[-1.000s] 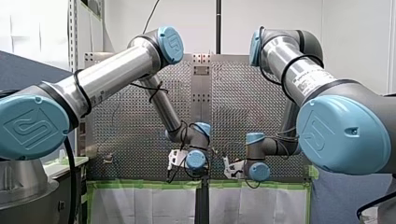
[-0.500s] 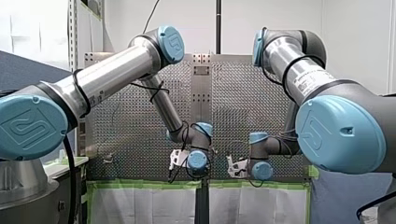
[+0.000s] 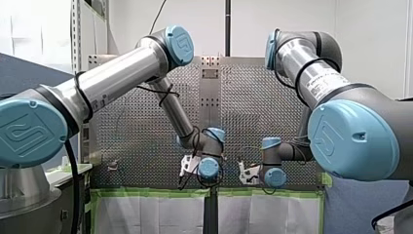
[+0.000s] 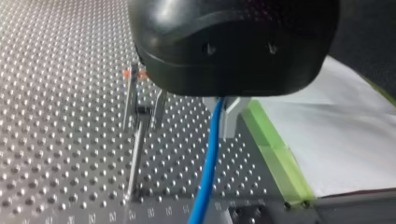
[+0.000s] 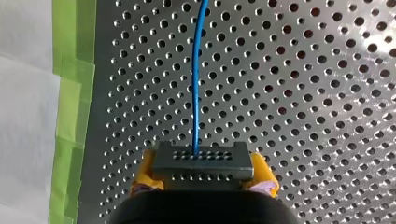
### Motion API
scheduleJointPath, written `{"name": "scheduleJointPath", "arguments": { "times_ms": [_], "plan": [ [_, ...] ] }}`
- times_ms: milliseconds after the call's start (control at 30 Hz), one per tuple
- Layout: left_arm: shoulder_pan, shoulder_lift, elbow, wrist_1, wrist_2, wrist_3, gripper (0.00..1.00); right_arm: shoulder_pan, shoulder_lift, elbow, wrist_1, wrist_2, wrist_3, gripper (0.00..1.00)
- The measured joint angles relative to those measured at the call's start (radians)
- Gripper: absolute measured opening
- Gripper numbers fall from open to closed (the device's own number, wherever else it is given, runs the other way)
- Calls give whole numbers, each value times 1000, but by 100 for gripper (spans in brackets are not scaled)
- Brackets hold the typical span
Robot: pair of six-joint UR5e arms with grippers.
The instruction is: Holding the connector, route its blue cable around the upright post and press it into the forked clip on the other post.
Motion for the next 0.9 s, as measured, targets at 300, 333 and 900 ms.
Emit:
{"name": "scheduleJointPath", "arguments": {
  "times_ms": [300, 333, 900],
  "plan": [
    [-26, 0, 9, -2, -6, 17, 0, -18, 0, -1, 5, 0, 0, 5],
    [-27, 0, 9, -2, -6, 16, 0, -21, 0, -1, 5, 0, 0, 5],
    [-29, 0, 30, -9, -6, 3, 0, -44, 0, -5, 1, -7, -2, 5]
  ]
}}
